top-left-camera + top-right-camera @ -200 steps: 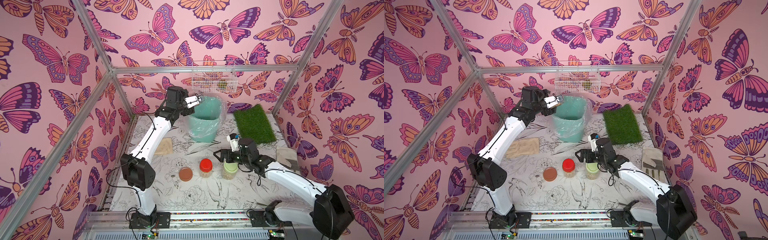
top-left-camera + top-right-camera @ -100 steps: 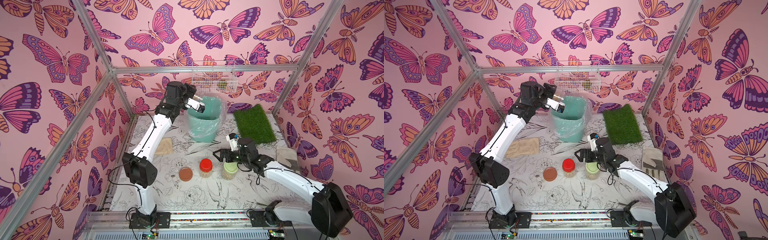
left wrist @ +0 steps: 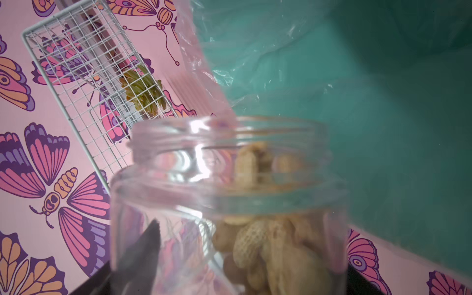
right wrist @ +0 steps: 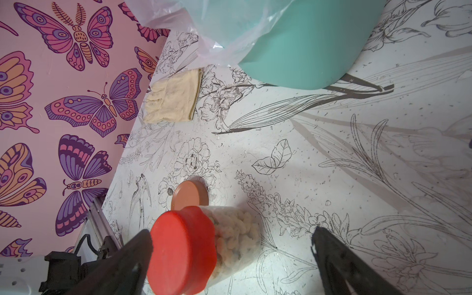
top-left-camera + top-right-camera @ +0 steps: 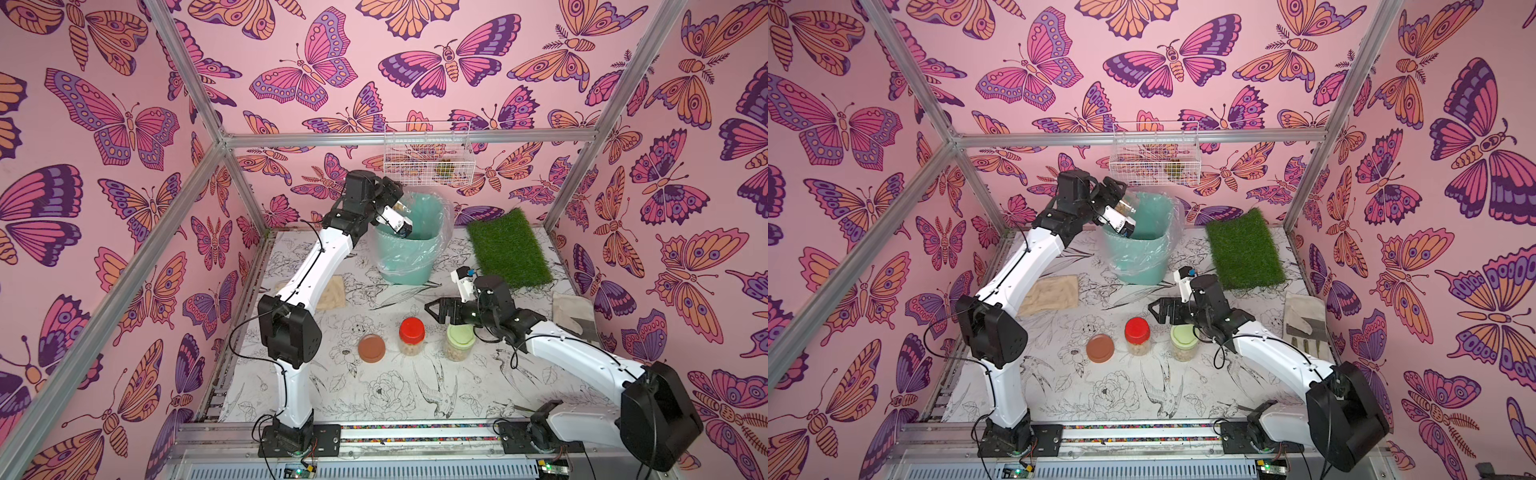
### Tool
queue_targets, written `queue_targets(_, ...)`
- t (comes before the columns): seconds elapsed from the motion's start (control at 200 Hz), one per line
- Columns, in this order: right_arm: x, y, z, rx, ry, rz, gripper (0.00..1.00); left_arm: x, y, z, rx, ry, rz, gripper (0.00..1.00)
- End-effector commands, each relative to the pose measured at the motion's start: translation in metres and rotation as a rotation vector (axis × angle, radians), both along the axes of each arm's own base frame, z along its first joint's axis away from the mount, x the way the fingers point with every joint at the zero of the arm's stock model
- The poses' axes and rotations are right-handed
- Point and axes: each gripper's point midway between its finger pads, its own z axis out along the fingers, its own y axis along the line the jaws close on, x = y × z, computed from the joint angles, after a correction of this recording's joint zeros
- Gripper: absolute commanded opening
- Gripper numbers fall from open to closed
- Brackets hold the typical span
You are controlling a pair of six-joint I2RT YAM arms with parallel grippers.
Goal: Empty moldy peanuts from jars
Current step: Move the jar to the center of the board.
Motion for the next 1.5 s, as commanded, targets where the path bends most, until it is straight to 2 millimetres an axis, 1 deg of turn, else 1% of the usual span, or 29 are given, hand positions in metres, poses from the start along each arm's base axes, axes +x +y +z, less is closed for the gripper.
queue_targets(0.0, 0.000, 0.003, -0.006, 0.007, 0.023, 0.010, 0.99, -0.009, 0.006, 0.024, 0.096, -0.122, -0.043, 0.00)
queue_targets(0.165, 0.001, 0.006, -0.010, 0.016, 0.028, 0.020, 0.99, -0.016, 0.015, 0.021, 0.123, -0.104, -0.030, 0.00)
queue_targets(0.28, 0.000, 0.007, -0.014, 0.018, 0.038, 0.022, 0.99, -0.018, 0.016, 0.022, 0.124, -0.103, -0.029, 0.00)
queue_targets(0.32, 0.000, 0.007, -0.014, 0.019, 0.038, 0.023, 0.99, -0.017, 0.016, 0.021, 0.150, -0.114, -0.039, 0.00)
queue_targets(0.436, 0.001, 0.007, -0.014, 0.016, 0.036, 0.021, 0.99, -0.016, 0.016, 0.017, 0.154, -0.105, -0.034, 0.00)
queue_targets(0.566, 0.002, 0.006, -0.015, 0.012, 0.036, 0.020, 0.99, -0.017, 0.017, 0.017, 0.154, -0.105, -0.033, 0.00)
queue_targets(0.676, 0.003, 0.006, -0.014, 0.011, 0.034, 0.016, 0.99, -0.017, 0.018, 0.019, 0.154, -0.111, -0.031, 0.00)
queue_targets(0.806, 0.003, 0.007, -0.008, 0.013, 0.019, 0.021, 0.99, -0.017, 0.019, 0.020, 0.146, -0.110, -0.027, 0.00)
queue_targets(0.886, 0.004, 0.004, 0.002, 0.004, -0.006, 0.018, 0.99, -0.017, 0.019, 0.019, 0.140, -0.109, -0.023, 0.00)
queue_targets(0.976, 0.007, -0.003, 0.017, -0.019, -0.053, -0.006, 0.99, -0.016, 0.016, 0.025, 0.026, -0.078, 0.000, 0.00)
queue_targets(1.076, 0.008, -0.014, 0.038, -0.045, -0.117, -0.044, 0.99, -0.013, 0.017, 0.032, -0.119, -0.031, 0.048, 0.00)
queue_targets(1.192, 0.012, -0.026, 0.064, -0.066, -0.204, -0.093, 0.99, -0.012, 0.018, 0.032, -0.274, 0.049, 0.094, 0.00)
queue_targets(1.277, 0.015, -0.033, 0.081, -0.107, -0.231, -0.111, 0.99, -0.015, 0.016, 0.034, -0.412, 0.125, 0.126, 0.00)
queue_targets(1.382, 0.025, -0.037, 0.100, -0.161, -0.238, -0.134, 0.99, -0.022, 0.015, 0.039, -0.571, 0.198, 0.154, 0.00)
queue_targets(1.497, 0.044, -0.043, 0.119, -0.232, -0.227, -0.202, 1.00, -0.032, 0.019, 0.055, -0.788, 0.250, 0.194, 0.00)
